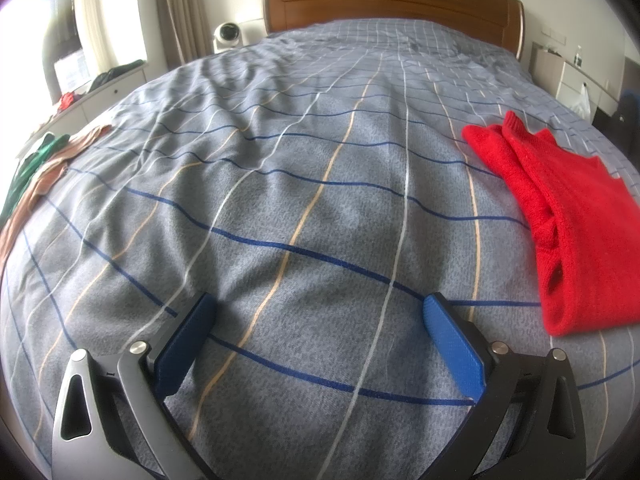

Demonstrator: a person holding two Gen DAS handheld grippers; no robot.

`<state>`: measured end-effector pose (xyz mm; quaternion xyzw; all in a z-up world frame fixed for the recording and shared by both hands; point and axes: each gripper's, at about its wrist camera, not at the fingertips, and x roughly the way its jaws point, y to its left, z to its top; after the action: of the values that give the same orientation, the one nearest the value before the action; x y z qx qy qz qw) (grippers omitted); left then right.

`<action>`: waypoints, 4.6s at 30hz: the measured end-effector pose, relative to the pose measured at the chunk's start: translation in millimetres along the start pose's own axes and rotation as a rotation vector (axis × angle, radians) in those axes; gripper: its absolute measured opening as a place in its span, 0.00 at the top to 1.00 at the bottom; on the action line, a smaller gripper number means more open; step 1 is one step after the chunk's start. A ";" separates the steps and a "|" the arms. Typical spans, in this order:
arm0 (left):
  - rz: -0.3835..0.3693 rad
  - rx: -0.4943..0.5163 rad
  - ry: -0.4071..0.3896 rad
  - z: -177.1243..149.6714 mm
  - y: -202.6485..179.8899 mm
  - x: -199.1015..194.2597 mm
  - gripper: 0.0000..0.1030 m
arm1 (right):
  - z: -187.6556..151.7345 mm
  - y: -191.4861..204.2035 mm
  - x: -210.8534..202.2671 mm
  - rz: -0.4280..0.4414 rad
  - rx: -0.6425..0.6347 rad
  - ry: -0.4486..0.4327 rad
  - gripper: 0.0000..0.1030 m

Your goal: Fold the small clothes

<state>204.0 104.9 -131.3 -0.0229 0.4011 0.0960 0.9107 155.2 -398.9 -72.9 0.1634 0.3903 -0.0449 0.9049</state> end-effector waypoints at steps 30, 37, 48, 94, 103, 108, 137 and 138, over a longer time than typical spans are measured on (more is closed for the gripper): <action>-0.095 0.032 0.142 6.7 -3.2 -2.8 0.00 | 92.6 29.6 32.6 0.299 0.174 0.198 0.14; -0.199 0.026 0.146 -43.2 -1.4 -54.7 0.00 | 90.5 56.5 87.3 0.328 0.200 0.285 0.28; -0.238 0.029 0.025 -53.3 6.4 -54.2 0.00 | 127.0 172.7 65.9 0.313 0.029 0.269 0.90; -0.194 0.070 -0.035 -65.5 0.2 -59.5 0.00 | -7.0 396.6 55.8 0.255 -0.680 0.139 0.53; -0.195 0.070 -0.043 -67.7 0.8 -61.1 0.00 | -47.2 409.4 30.4 0.345 -0.758 0.152 0.50; -0.192 0.073 -0.039 -67.4 0.4 -60.9 0.00 | -17.1 355.5 -5.2 0.298 -0.620 0.045 0.49; -0.687 -0.109 0.196 81.5 -31.3 -35.5 0.01 | 7.9 193.4 4.7 0.352 -0.090 0.110 0.22; -0.665 -0.076 0.227 89.3 -46.1 -18.9 0.01 | 20.9 198.6 19.3 0.381 -0.054 0.129 0.22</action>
<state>265.3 67.3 -58.6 -0.1968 0.4665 -0.1941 0.8402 224.4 -217.8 -21.6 0.2123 0.4108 0.1481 0.8742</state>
